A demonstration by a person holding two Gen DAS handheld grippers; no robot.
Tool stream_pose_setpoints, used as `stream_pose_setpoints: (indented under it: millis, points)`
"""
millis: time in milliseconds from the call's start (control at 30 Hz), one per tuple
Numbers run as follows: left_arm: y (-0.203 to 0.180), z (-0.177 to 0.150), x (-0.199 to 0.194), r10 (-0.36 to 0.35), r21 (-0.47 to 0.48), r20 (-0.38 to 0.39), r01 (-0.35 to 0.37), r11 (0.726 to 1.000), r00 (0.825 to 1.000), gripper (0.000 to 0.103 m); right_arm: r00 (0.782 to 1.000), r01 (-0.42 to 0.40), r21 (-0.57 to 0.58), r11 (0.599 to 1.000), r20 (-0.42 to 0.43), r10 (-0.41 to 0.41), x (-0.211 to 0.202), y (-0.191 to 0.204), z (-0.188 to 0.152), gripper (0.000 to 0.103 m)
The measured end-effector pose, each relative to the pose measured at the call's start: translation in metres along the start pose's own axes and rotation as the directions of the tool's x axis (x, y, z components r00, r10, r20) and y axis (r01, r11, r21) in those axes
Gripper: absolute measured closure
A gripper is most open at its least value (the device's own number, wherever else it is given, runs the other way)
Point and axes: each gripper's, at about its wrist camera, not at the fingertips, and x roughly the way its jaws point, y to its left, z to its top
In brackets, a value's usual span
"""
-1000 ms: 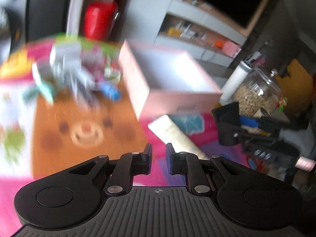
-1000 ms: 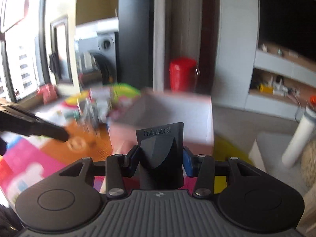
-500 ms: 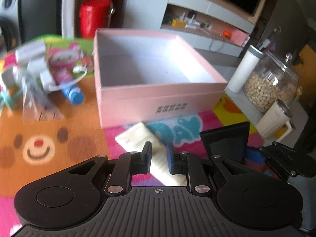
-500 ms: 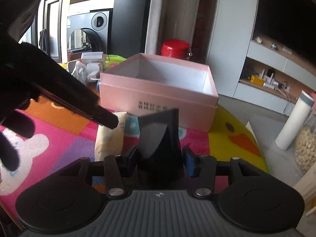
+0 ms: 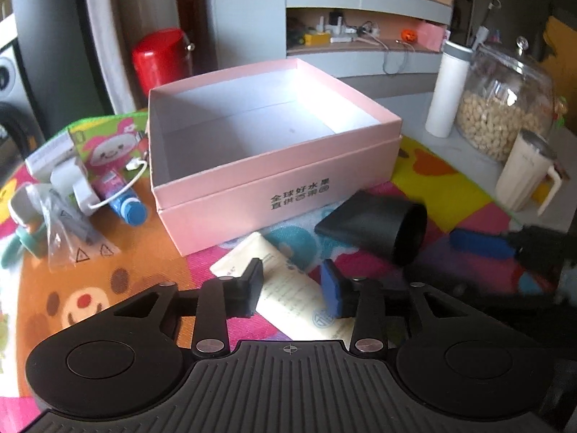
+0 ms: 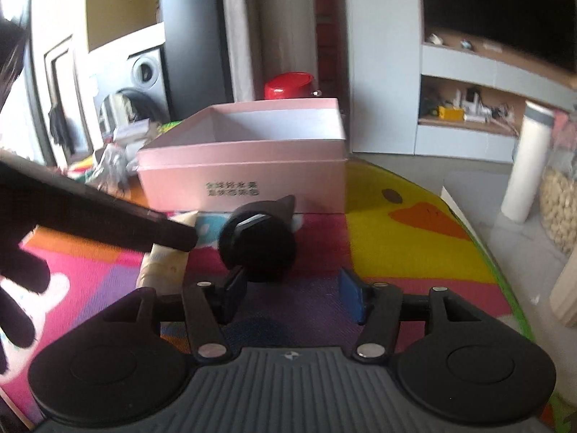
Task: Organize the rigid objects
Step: 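Carry the nozzle and the tube toward the pink box with both tools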
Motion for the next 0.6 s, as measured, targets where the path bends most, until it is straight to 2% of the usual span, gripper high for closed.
stream_pose_setpoints:
  millis: [67,133,167,233,267,333,400,600]
  points:
    - [0.002,-0.003,-0.002,0.009,0.026,-0.005,-0.009,1.0,1.0,0.051,1.0,-0.002,0.039,0.999,0.006,0.002,-0.001,-0.005,0.002,0.045]
    - [0.005,-0.009,-0.003,0.007,0.05,-0.03,-0.005,0.999,1.0,0.049,1.0,-0.008,0.065,0.998,0.01,0.007,-0.001,-0.009,0.001,0.045]
    - [0.007,-0.013,-0.003,0.001,0.062,-0.055,0.003,0.998,0.999,0.049,1.0,-0.011,0.073,0.997,0.011,0.01,-0.001,-0.01,0.0,0.045]
    - [0.016,-0.021,-0.01,-0.02,0.068,-0.043,0.023,0.997,0.999,0.049,1.0,-0.011,0.074,0.997,0.013,0.01,-0.001,-0.011,-0.001,0.044]
    - [0.022,-0.024,-0.014,-0.024,0.063,-0.04,0.027,0.998,0.999,0.053,1.0,-0.011,0.073,0.997,0.014,0.01,-0.001,-0.011,-0.001,0.044]
    - [0.032,-0.031,-0.024,-0.044,0.034,-0.032,0.045,0.998,0.999,0.053,1.0,-0.012,0.073,0.997,0.015,0.011,-0.001,-0.009,0.0,0.043]
    - [0.037,-0.034,-0.025,-0.086,0.004,-0.056,0.086,0.996,0.995,0.053,1.0,-0.013,0.072,0.997,0.014,0.012,-0.001,-0.009,0.001,0.042]
    - [0.021,-0.025,-0.011,-0.094,0.041,-0.025,0.095,0.995,0.995,0.049,1.0,-0.006,0.044,0.999,-0.009,0.006,0.0,-0.003,0.004,0.038]
